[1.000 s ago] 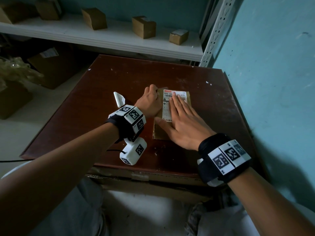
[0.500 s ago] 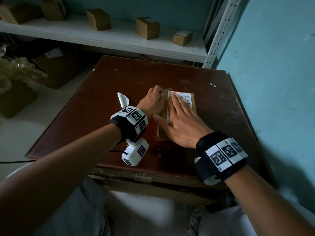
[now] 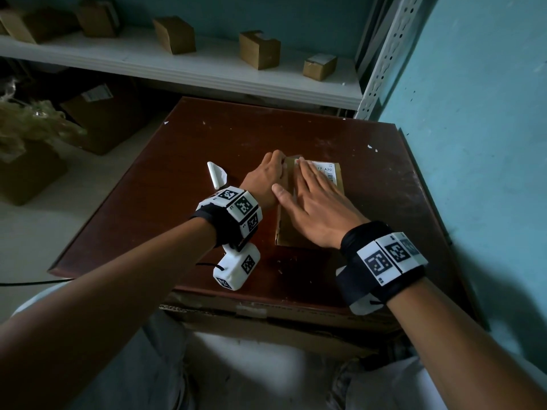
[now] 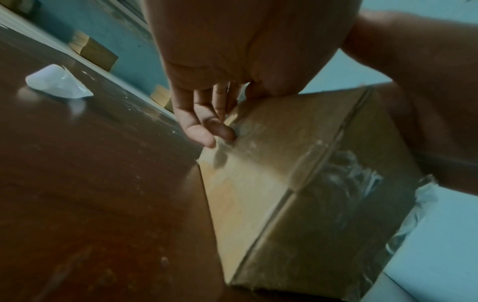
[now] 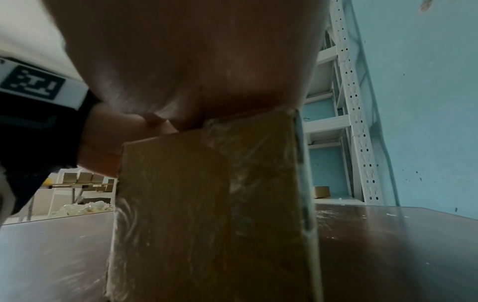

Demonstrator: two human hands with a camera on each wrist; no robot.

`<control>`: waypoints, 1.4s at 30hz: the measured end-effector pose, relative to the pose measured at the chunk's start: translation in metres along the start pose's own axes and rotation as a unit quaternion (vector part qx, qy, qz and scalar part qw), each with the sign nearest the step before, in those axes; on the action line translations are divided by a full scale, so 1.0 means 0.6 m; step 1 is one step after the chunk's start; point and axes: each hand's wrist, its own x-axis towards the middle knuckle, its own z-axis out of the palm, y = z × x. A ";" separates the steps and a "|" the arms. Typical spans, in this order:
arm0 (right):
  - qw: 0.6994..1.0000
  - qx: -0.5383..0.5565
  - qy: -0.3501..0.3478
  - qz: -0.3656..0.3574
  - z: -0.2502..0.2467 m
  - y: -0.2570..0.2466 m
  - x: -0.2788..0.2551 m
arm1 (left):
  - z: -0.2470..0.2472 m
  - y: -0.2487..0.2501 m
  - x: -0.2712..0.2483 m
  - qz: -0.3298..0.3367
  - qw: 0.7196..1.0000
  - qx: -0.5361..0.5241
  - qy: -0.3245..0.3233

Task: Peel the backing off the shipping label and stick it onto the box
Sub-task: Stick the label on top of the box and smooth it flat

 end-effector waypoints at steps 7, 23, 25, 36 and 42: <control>1.000 0.003 -0.006 0.008 -0.005 0.001 0.012 | -0.004 0.003 -0.005 0.004 1.000 -0.013 -0.007; 1.000 0.002 0.010 0.012 -0.005 0.015 0.021 | 0.001 0.005 -0.003 -0.013 1.000 0.018 0.005; 1.000 0.004 0.012 0.014 -0.004 0.017 0.021 | 0.000 0.006 -0.004 -0.014 1.000 0.017 0.005; 0.999 0.004 0.020 0.045 -0.011 0.045 0.021 | 0.005 0.007 0.000 -0.029 0.999 0.002 0.014; 0.999 0.001 0.020 0.043 -0.011 0.048 0.020 | 0.006 0.008 0.000 -0.035 0.999 0.004 0.009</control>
